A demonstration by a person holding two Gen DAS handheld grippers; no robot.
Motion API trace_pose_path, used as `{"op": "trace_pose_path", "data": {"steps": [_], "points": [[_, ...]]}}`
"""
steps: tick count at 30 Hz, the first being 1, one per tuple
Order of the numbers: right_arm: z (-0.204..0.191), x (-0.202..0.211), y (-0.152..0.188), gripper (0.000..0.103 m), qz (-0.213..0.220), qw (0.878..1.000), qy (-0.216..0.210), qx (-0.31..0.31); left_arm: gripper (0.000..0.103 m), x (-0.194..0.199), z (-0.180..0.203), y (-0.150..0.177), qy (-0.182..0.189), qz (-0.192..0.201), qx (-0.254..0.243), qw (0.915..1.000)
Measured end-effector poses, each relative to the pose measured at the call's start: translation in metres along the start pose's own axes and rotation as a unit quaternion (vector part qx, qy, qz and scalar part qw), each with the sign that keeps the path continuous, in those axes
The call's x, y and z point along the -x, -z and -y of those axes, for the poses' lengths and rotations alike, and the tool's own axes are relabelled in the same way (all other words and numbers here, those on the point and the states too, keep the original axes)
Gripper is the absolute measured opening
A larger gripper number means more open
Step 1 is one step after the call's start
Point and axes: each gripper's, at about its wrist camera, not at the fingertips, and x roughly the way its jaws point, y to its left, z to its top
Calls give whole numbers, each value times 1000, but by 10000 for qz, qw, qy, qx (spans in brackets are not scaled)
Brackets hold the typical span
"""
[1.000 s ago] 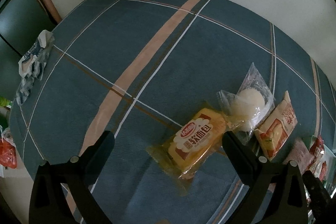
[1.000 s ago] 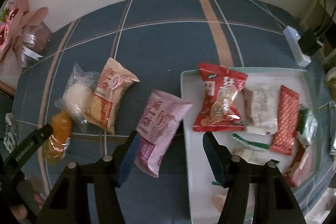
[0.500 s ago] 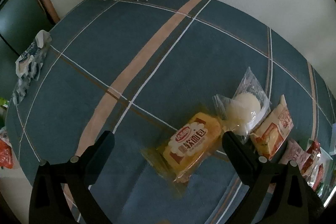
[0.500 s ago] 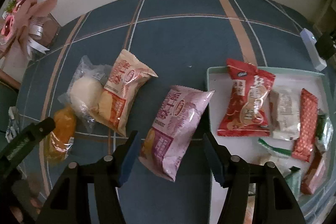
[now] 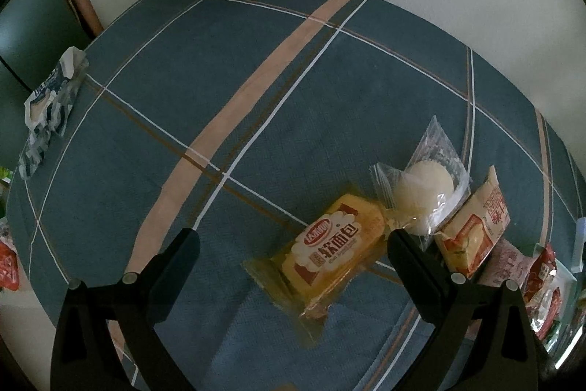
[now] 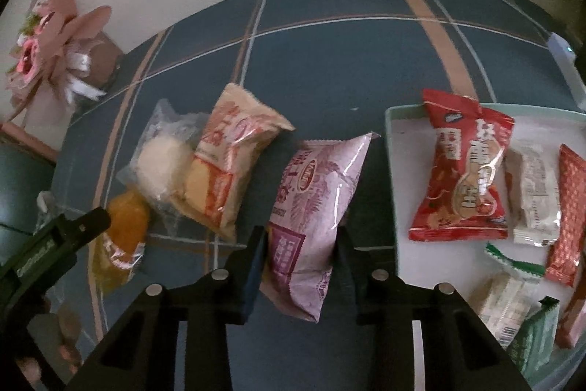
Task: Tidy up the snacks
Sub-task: 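Grasp the yellow bread packet with the left gripper while the right grasps the pink-purple packet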
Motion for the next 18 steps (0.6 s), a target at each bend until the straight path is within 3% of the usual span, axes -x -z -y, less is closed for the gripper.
{"op": "trace_pose_path", "data": {"steps": [3, 8, 18], "points": [[-2, -1, 1, 39, -182, 9993, -312, 79, 102, -1, 1, -1, 16, -11, -12, 10000], [2, -2, 5, 38, -320, 9989, -334, 46, 102, -4, 2, 1, 44, -38, -48, 10000], [10, 8, -1, 39, -215, 9992, 306, 157, 102, -14, 8, 0, -9, 81, -128, 9999]]}}
